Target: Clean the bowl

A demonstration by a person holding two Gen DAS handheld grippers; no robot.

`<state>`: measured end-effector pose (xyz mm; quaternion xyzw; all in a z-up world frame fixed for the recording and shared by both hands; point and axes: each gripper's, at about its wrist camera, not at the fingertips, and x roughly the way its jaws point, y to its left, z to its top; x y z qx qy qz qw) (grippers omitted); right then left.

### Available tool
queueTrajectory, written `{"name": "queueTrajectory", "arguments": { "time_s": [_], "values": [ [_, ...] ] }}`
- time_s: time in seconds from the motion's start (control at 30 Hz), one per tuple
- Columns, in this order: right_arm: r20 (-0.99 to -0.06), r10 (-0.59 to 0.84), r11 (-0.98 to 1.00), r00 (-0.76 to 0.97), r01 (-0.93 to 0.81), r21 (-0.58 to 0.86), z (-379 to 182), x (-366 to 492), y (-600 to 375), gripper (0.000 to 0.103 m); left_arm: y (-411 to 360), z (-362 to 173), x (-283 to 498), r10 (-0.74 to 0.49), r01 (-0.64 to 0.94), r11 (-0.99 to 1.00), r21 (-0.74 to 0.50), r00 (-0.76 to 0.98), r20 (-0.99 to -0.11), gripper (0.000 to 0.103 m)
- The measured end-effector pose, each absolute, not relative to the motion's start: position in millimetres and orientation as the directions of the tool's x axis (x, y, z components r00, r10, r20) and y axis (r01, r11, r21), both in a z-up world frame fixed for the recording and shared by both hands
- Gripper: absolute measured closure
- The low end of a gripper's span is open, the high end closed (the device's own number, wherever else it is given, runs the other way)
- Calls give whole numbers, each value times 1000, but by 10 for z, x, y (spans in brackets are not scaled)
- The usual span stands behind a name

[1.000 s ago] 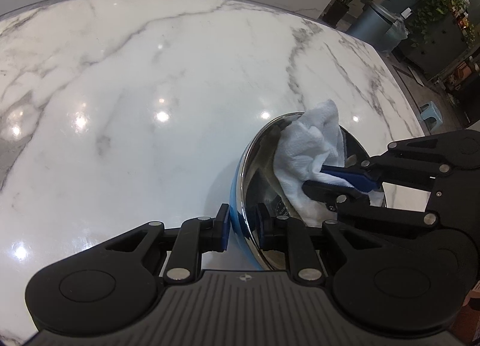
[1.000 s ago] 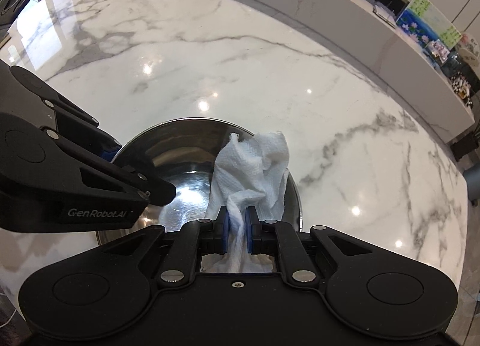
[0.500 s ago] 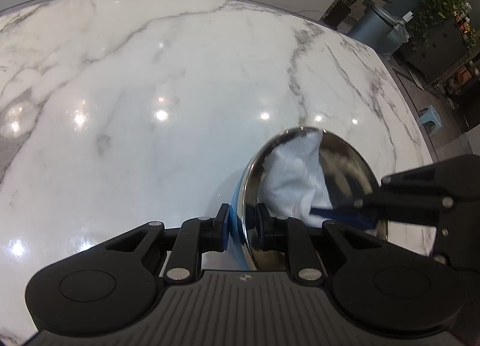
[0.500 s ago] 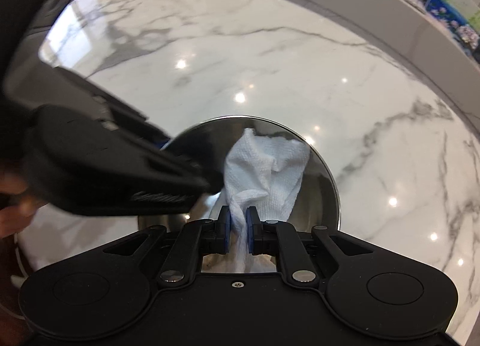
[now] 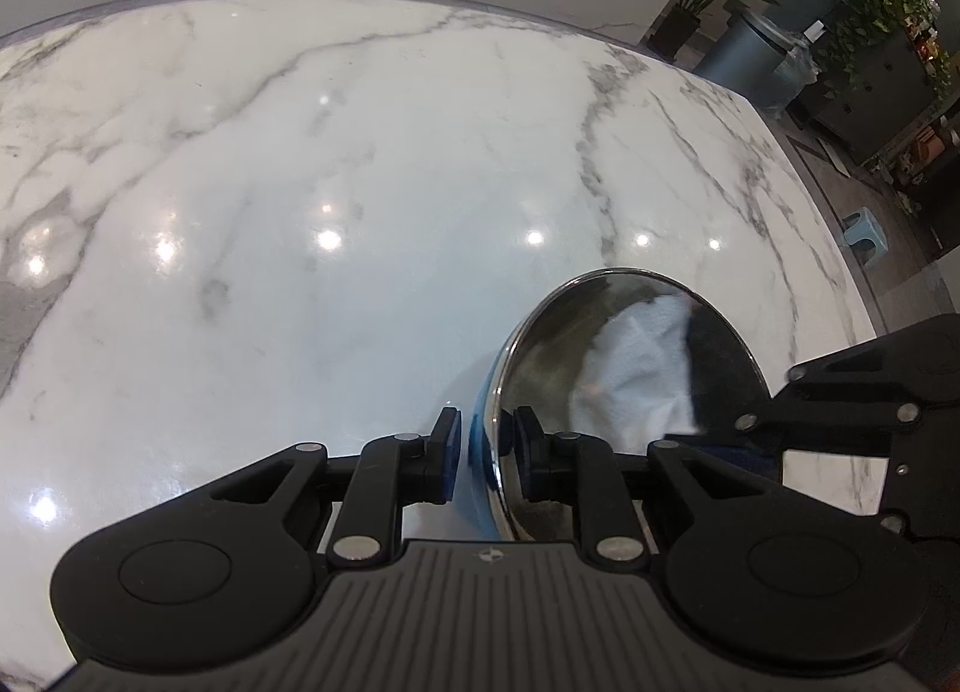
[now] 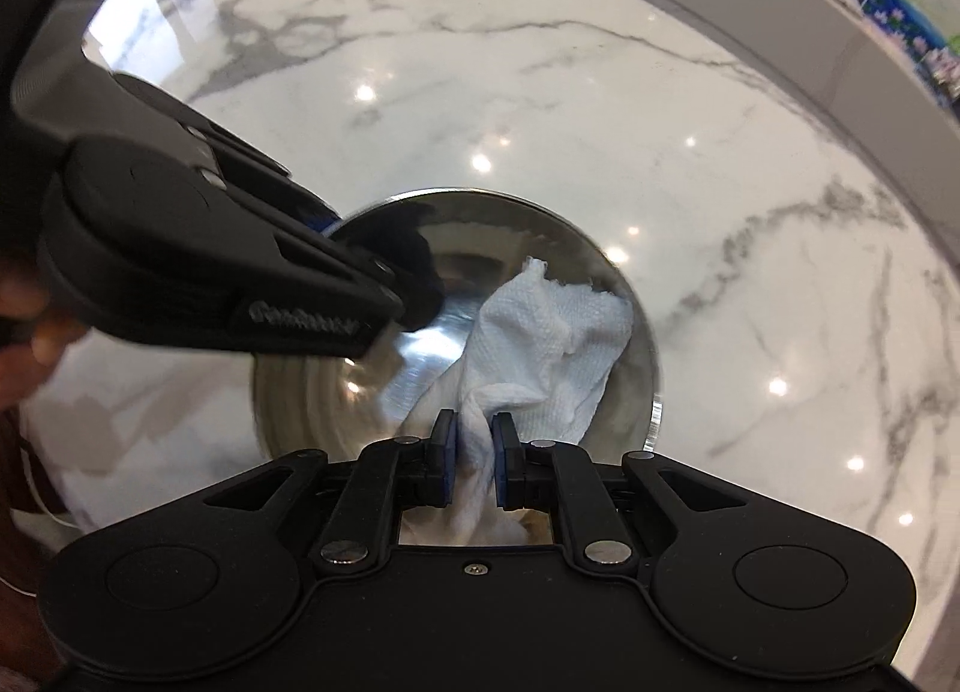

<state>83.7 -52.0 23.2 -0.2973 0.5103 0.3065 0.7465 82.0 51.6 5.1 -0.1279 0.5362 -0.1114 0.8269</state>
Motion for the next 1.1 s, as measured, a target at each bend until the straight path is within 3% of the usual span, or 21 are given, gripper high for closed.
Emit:
{"name": "queueTrajectory", "arguments": {
  "time_s": [0.1,0.2,0.27,0.3,0.33,0.37,0.57,0.63,0.77,0.97,1.1],
  "values": [
    [-938,138,633,318,-757,-164,222,828,-537,93,499,60,819,-321,49,943,-330,403,-857,85],
    [-941,155,655,300,-744,-129,238,857,-575,85,508,71,813,-330,37,938,-345,407,-852,85],
    [-941,167,669,294,-735,-111,269,886,-609,75,538,81,813,-354,24,926,-376,399,-846,75],
    [-942,173,674,289,-732,-101,284,895,-621,70,553,89,807,-365,15,920,-391,398,-842,61],
    [-942,178,678,284,-730,-92,297,902,-632,63,564,96,804,-371,7,916,-401,399,-839,53],
    [-944,181,678,275,-731,-83,303,904,-636,62,572,100,800,-375,-1,913,-408,394,-839,53],
    [-951,189,682,246,-729,-53,298,892,-641,62,565,114,751,-388,-5,908,-418,365,-846,53],
    [-951,193,690,242,-723,-44,283,884,-641,63,554,125,739,-395,6,906,-423,365,-843,56],
    [-951,207,711,228,-703,-14,244,890,-650,76,529,129,739,-398,25,908,-418,359,-844,67],
    [-950,226,720,217,-694,13,237,860,-620,78,481,131,748,-379,66,921,-385,386,-841,70],
    [-947,258,718,189,-694,57,226,856,-597,79,460,134,762,-355,87,932,-351,398,-846,77]
  ]
}}
